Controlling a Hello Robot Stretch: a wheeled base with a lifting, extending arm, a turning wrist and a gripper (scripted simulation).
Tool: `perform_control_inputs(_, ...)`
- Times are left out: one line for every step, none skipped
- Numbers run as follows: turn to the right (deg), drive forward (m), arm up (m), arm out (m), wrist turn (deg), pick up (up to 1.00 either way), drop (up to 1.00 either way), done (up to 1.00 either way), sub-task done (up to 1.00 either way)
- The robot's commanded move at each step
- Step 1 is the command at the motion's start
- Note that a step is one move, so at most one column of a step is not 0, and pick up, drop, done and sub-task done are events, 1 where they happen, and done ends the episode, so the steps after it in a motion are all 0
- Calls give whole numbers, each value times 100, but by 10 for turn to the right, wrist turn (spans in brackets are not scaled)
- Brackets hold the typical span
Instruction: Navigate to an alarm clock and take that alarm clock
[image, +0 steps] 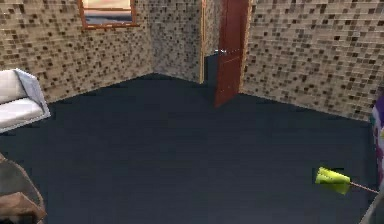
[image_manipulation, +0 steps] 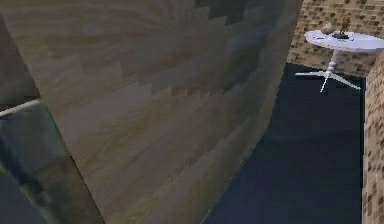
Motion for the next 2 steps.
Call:
perform_control_inputs(0,100,0,0,0,0,0,0,0)
perform_control_inputs(0,100,0,0,0,0,0,0,0)
